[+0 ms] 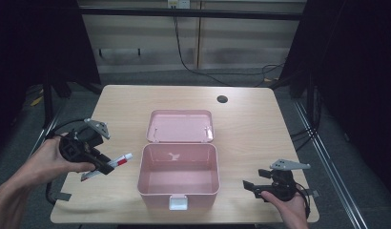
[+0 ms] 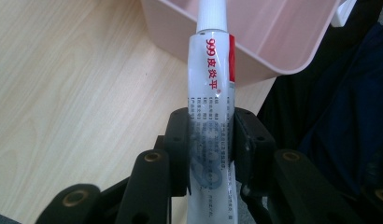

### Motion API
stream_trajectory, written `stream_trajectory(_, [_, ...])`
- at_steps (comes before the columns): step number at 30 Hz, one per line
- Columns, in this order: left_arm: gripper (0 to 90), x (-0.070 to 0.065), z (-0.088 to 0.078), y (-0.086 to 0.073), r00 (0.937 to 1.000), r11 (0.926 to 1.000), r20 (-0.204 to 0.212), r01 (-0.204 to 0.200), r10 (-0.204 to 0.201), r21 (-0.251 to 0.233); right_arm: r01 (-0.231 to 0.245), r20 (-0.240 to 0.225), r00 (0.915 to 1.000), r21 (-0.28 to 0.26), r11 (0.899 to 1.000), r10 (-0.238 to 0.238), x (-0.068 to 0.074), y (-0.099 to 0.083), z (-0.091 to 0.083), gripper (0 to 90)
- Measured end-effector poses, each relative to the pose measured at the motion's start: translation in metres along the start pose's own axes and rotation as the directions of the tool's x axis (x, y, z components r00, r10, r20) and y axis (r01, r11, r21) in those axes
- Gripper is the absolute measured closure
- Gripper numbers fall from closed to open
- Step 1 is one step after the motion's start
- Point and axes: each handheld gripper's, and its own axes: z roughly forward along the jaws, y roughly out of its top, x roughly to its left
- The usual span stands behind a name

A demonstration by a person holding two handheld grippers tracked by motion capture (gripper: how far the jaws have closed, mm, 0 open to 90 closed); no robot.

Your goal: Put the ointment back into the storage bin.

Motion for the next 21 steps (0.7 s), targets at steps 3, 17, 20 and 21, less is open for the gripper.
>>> stream_trajectory(3, [68.9,-0.003,-0.002,0.008,0.9998,0.9998,0.002,-0.02,0.02,-0.003,0.001,-0.001,1.0,0.0,1.0,-0.001,0.0,0.0,0.0,18.1])
stream_trajectory(17, [68.9,-0.019,0.006,0.037,0.9957,0.9956,0.019,-0.091,0.09,0.025,0.004,-0.003,1.0,0.002,1.0,-0.004,0.0,0.0,0.0,17.9])
stream_trajectory(20, [68.9,-0.023,0.008,0.043,0.9946,0.9942,0.026,-0.101,0.1,0.037,0.003,-0.004,1.0,0.001,1.0,-0.003,0.0,0.0,0.0,17.8])
stream_trajectory(21, [68.8,-0.024,0.009,0.045,0.9948,0.9946,0.026,-0.099,0.098,0.032,0.002,-0.004,1.0,0.002,1.0,-0.002,0.0,0.0,0.0,17.8])
